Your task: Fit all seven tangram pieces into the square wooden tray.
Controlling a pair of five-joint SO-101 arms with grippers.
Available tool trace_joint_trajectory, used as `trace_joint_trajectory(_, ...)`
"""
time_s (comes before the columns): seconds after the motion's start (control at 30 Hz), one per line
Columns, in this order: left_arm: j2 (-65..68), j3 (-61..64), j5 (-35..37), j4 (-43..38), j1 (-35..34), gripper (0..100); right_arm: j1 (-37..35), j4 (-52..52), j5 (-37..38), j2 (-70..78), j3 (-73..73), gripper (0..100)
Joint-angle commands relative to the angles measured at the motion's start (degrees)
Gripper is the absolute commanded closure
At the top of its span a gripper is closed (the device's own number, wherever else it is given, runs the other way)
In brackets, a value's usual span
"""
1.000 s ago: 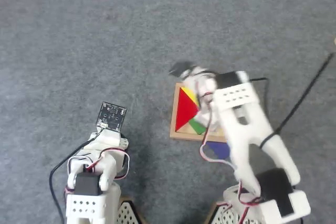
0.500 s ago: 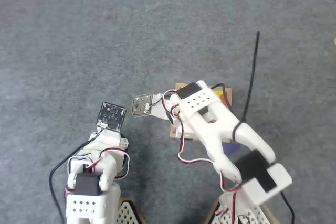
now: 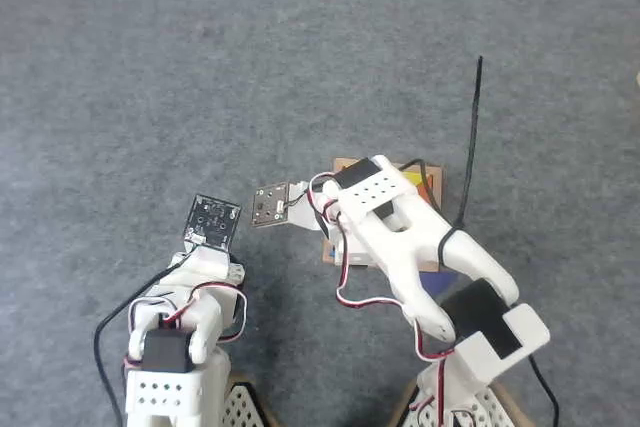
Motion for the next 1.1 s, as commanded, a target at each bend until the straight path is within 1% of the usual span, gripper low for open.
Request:
trace_joint_trajectory(0.0, -1.23, -0.48, 0.44, 0.26, -0.35, 98, -0.13, 1.01, 0.62, -1.80, -0.62, 91.3)
trace_joint_trajectory(0.1, -1.23, -0.48, 0.44, 0.26, -0.35, 98, 1.01, 1.89, 0.62, -4.44, -0.44, 90.0)
trace_joint_trajectory(0.3, -1.23, -0.48, 0.44, 0.26, -0.35, 98, 1.80, 2.07, 0.62, -6.11, -0.26, 75.0)
trace_joint_trajectory(0.37, -1.23, -0.48, 0.44, 0.26, -0.35, 98, 1.80, 2.07, 0.62, -6.11, -0.26, 71.8)
trace_joint_trajectory(0.57, -1.23, -0.48, 0.44, 0.26, -0.35, 98, 1.80, 2.24, 0.26, -6.81, -0.26, 71.3)
trace_joint_trajectory(0.6, -1.23, -0.48, 0.44, 0.26, -0.35, 98, 2.07, 3.21, -0.70, -7.43, -0.53, 71.3)
trace_joint_trajectory(0.67, -1.23, -0.48, 0.44, 0.26, -0.35, 98, 4.09, 4.79, -4.13, -11.12, -0.62, 71.3)
trace_joint_trajectory(0.77, -1.23, -0.48, 0.44, 0.26, -0.35, 98, 8.57, 5.85, -11.43, -20.70, 1.14, 71.3)
trace_joint_trajectory(0.9, -1.23, -0.48, 0.44, 0.26, -0.35, 98, 11.74, 9.01, -16.62, -33.36, 10.37, 71.4)
trace_joint_trajectory(1.07, -1.23, -0.48, 0.44, 0.26, -0.35, 98, 14.29, 8.48, -16.62, -39.78, 25.85, 71.4)
